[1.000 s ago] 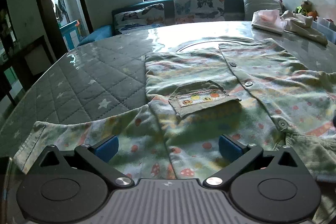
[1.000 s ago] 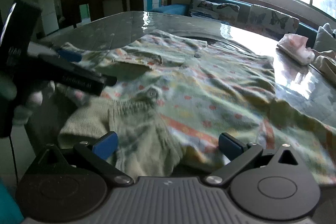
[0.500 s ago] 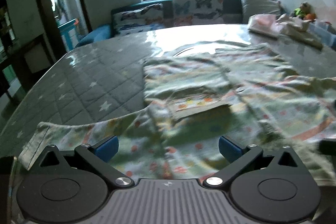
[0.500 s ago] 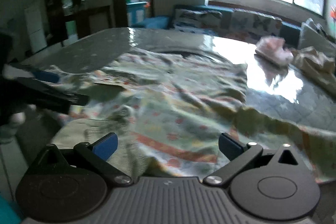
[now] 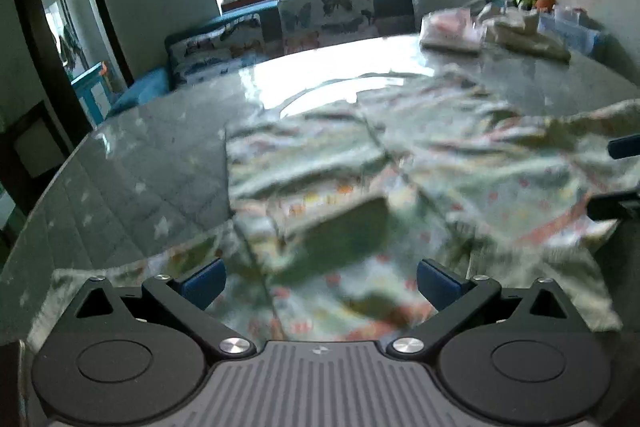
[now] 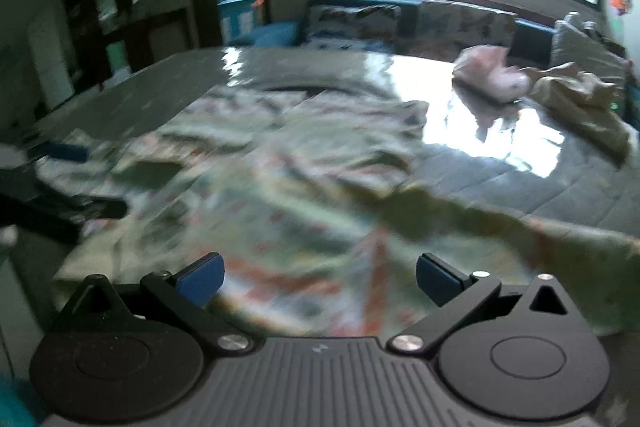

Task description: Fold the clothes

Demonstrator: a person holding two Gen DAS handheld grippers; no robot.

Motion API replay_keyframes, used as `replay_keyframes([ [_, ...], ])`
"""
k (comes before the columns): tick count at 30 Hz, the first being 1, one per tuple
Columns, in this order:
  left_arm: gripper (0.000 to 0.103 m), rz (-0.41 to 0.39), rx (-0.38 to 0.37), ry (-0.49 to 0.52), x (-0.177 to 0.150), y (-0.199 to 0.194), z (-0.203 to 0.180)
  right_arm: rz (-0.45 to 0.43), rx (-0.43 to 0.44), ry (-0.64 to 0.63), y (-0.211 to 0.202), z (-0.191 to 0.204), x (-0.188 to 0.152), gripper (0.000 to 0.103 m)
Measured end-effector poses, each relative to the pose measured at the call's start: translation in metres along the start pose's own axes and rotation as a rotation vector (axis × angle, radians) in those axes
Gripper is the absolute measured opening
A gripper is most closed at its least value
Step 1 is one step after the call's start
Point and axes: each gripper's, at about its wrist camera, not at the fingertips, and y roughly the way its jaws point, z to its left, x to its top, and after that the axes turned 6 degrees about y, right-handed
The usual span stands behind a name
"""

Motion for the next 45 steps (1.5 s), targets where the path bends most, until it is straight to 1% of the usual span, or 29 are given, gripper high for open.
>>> replay_keyframes([
  [3,0.103,-0.031,-0.025,0.001,0.015,0.001,-0.008,-0.016,-0.050,0.036,0.014,-0.022,0.008,0.103],
  [6,0.103,-0.048,-0.061,0.031,0.026,0.006,-0.022,0.020,-0.091,0.124,0.027,-0.049,0.005,0.103],
  [8,0.103,-0.052,-0.081,0.054,0.030,0.009,-0.032,0.006,-0.130,0.110,0.023,-0.056,-0.001,0.103],
  [10,0.103,-0.053,-0.105,0.067,0.033,0.012,-0.041,0.007,-0.151,0.110,0.017,-0.062,-0.005,0.103],
  [13,0.103,-0.052,-0.142,0.090,0.034,0.016,-0.053,-0.003,-0.196,0.154,0.002,-0.078,-0.010,0.103],
  [15,0.103,-0.042,-0.156,0.105,0.031,0.019,-0.060,-0.045,-0.253,0.214,-0.014,-0.095,-0.012,0.103],
  [17,0.103,-0.030,-0.164,0.116,0.028,0.021,-0.065,-0.114,-0.315,0.275,-0.032,-0.109,-0.015,0.103],
  [19,0.103,-0.013,-0.165,0.121,0.026,0.025,-0.067,-0.181,-0.404,0.325,-0.049,-0.124,-0.016,0.103],
  [21,0.103,0.001,-0.163,0.120,0.023,0.027,-0.067,-0.213,-0.483,0.388,-0.061,-0.143,-0.016,0.103],
  [23,0.103,0.010,-0.159,0.114,0.022,0.029,-0.066,-0.220,-0.508,0.468,-0.066,-0.164,-0.017,0.103],
  [24,0.103,0.014,-0.158,0.110,0.021,0.030,-0.065,-0.219,-0.510,0.507,-0.067,-0.174,-0.018,0.103],
  [25,0.103,0.018,-0.157,0.107,0.021,0.031,-0.065,-0.212,-0.490,0.549,-0.065,-0.182,-0.019,0.103],
  [27,0.103,0.025,-0.155,0.104,0.019,0.032,-0.065,-0.200,-0.435,0.637,-0.062,-0.197,-0.024,0.094],
  [28,0.103,0.028,-0.154,0.104,0.019,0.032,-0.065,-0.197,-0.401,0.676,-0.059,-0.202,-0.025,0.086],
  [29,0.103,0.029,-0.153,0.104,0.019,0.032,-0.066,-0.197,-0.371,0.703,-0.055,-0.206,-0.025,0.075],
  [30,0.103,0.029,-0.151,0.105,0.018,0.032,-0.066,-0.196,-0.356,0.713,-0.053,-0.206,-0.025,0.067],
  [31,0.103,0.029,-0.151,0.106,0.018,0.032,-0.066,-0.197,-0.338,0.710,-0.050,-0.203,-0.024,0.050],
  [32,0.103,0.030,-0.151,0.106,0.018,0.031,-0.066,-0.197,-0.320,0.706,-0.047,-0.200,-0.022,0.036],
  [33,0.103,0.030,-0.152,0.106,0.018,0.031,-0.066,-0.198,-0.301,0.701,-0.044,-0.196,-0.020,0.029],
  [34,0.103,0.030,-0.152,0.106,0.018,0.031,-0.066,-0.202,-0.285,0.672,-0.044,-0.189,-0.016,0.018],
  [35,0.103,0.030,-0.153,0.106,0.018,0.032,-0.066,-0.221,-0.262,0.640,-0.046,-0.180,-0.010,0.013],
  [36,0.103,0.030,-0.153,0.106,0.018,0.032,-0.066,-0.241,-0.238,0.607,-0.049,-0.171,-0.005,0.013],
  [38,0.103,0.030,-0.152,0.106,0.018,0.032,-0.066,-0.313,-0.172,0.517,-0.063,-0.151,0.006,0.010],
  [40,0.103,0.028,-0.152,0.107,0.018,0.031,-0.066,-0.384,-0.160,0.417,-0.075,-0.136,0.012,0.010],
  [41,0.103,0.027,-0.154,0.109,0.018,0.031,-0.066,-0.400,-0.160,0.386,-0.079,-0.134,0.013,0.010],
  [42,0.103,0.026,-0.156,0.110,0.017,0.031,-0.066,-0.404,-0.166,0.383,-0.083,-0.137,0.011,0.011],
  [43,0.103,0.026,-0.158,0.109,0.017,0.032,-0.065,-0.389,-0.203,0.411,-0.083,-0.143,0.007,0.013],
  [44,0.103,0.026,-0.159,0.107,0.017,0.032,-0.065,-0.352,-0.265,0.439,-0.081,-0.152,0.003,0.023],
  [45,0.103,0.025,-0.161,0.106,0.016,0.032,-0.064,-0.304,-0.345,0.446,-0.078,-0.160,-0.002,0.027],
])
